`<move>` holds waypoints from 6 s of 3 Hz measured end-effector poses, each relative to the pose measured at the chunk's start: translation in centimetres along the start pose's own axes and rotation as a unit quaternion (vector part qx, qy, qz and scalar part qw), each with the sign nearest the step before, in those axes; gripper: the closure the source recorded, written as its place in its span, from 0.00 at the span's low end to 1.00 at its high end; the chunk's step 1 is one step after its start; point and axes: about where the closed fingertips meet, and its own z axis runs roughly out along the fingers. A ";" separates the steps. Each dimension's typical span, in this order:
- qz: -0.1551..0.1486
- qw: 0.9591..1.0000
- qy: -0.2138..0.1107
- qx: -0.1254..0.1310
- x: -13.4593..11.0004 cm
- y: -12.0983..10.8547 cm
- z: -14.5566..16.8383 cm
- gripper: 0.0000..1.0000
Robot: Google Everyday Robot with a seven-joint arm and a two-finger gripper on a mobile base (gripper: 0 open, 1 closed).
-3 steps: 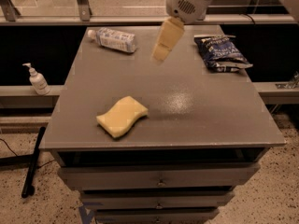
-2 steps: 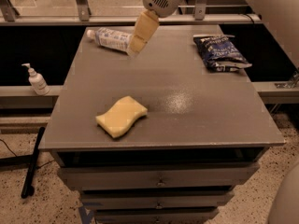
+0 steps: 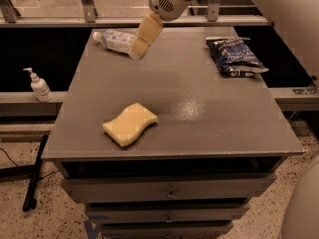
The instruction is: Place blue plastic bottle upright
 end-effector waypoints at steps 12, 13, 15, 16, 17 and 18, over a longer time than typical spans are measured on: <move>-0.010 0.999 0.052 0.005 -6.9 -10.2 23.4 0.18; -0.013 0.998 0.064 0.000 -6.6 -9.9 23.6 0.41; 0.008 0.998 0.056 0.015 -6.4 -11.0 20.3 0.88; 0.054 0.998 0.009 0.034 -6.0 -12.9 15.6 1.00; 0.100 0.993 -0.035 0.054 -4.6 -15.0 11.1 1.00; 0.139 0.987 -0.058 0.063 -2.4 -15.8 7.9 1.00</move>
Offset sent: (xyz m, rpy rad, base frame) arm 0.1160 0.1215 -0.0225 0.3894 -0.0751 -0.0822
